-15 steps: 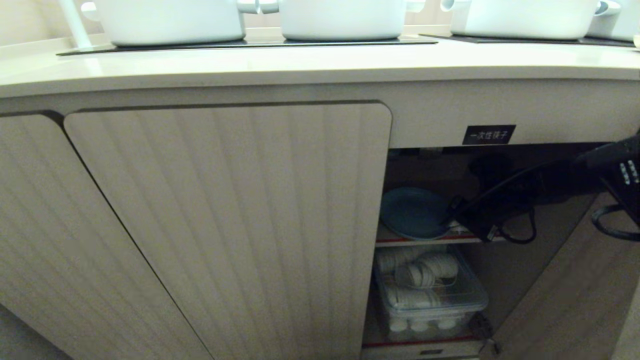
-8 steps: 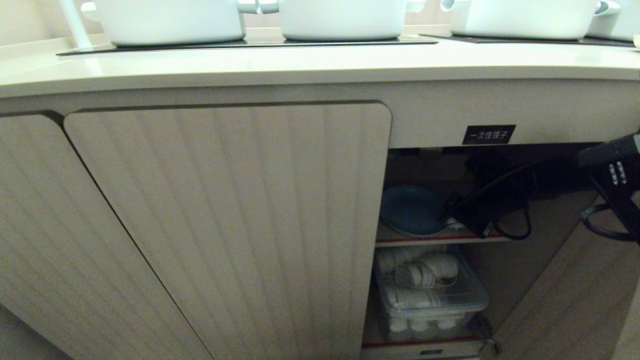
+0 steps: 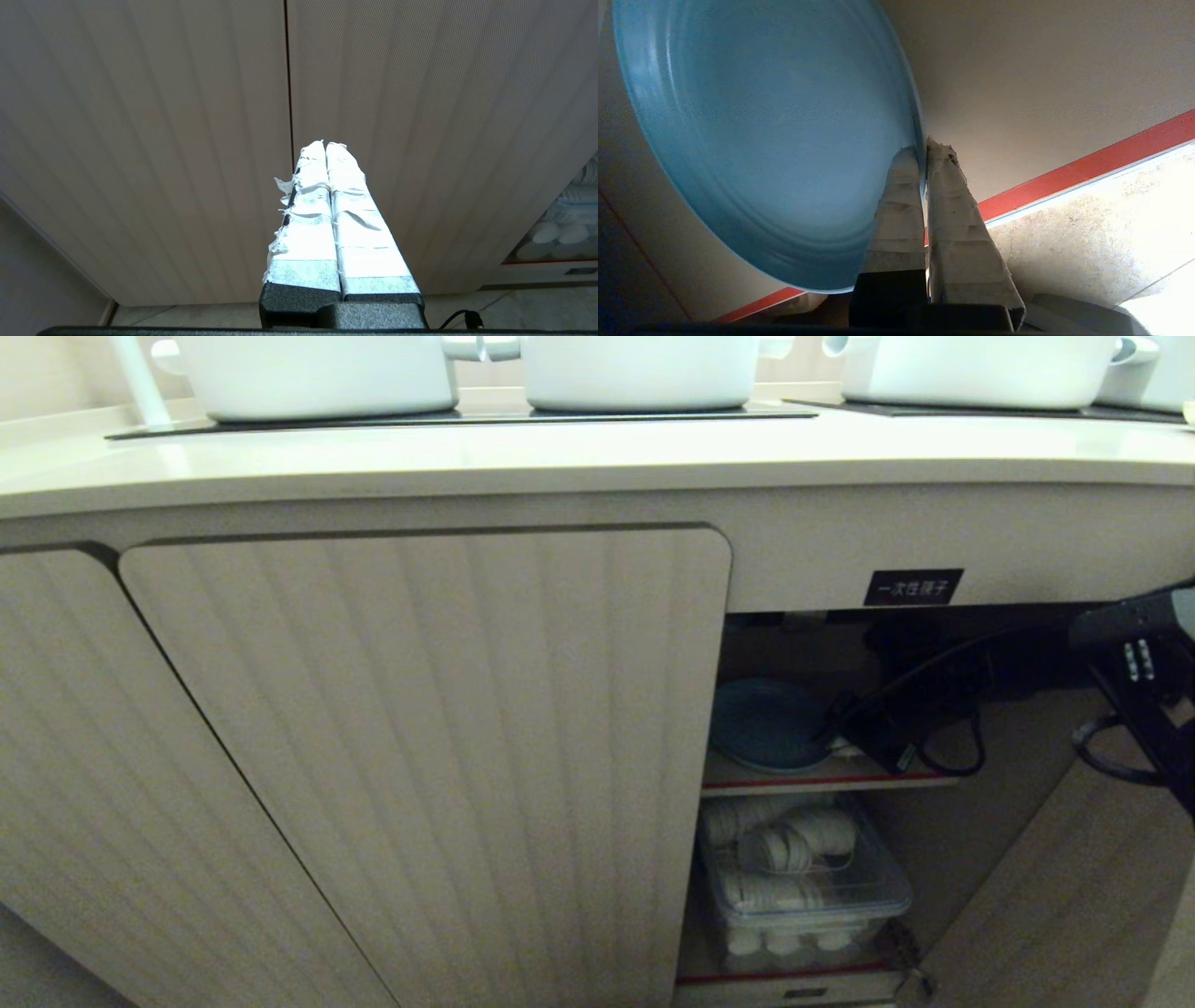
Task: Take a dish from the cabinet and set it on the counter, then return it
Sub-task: Put it back into the cabinet
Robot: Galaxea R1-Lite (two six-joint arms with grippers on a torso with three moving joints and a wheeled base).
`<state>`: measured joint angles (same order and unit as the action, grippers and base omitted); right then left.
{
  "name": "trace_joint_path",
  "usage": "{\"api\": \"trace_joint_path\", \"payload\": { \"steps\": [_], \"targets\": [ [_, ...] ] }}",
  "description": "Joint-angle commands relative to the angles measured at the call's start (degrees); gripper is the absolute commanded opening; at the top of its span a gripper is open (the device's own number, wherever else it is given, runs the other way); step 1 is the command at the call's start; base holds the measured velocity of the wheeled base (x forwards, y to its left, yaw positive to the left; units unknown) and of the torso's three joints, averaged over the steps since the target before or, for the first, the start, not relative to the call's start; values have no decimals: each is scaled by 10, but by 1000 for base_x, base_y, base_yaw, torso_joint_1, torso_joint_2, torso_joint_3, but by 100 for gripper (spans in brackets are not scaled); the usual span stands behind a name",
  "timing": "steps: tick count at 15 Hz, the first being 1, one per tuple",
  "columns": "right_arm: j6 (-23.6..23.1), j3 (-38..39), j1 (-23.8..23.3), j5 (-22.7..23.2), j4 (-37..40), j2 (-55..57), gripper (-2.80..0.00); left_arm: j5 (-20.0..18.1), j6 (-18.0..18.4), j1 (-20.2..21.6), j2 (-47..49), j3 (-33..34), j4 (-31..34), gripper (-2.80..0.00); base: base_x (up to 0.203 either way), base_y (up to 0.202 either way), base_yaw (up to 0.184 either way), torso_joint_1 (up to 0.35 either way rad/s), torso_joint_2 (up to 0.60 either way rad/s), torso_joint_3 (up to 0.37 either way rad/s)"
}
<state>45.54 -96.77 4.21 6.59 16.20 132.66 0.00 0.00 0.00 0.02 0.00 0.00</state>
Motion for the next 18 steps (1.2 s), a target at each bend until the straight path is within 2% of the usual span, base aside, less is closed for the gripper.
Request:
{"api": "trace_joint_path", "payload": {
  "steps": [1, 18],
  "targets": [
    [2, 0, 0, 0, 0, 1, -280, 0, 0, 0, 0, 0, 0, -280, 0, 0, 0, 0, 0, 0],
    [2, -27, 0, -4, 14, 14, -280, 0, 0, 0, 0, 0, 0, -280, 0, 0, 0, 0, 0, 0]
  ]
}}
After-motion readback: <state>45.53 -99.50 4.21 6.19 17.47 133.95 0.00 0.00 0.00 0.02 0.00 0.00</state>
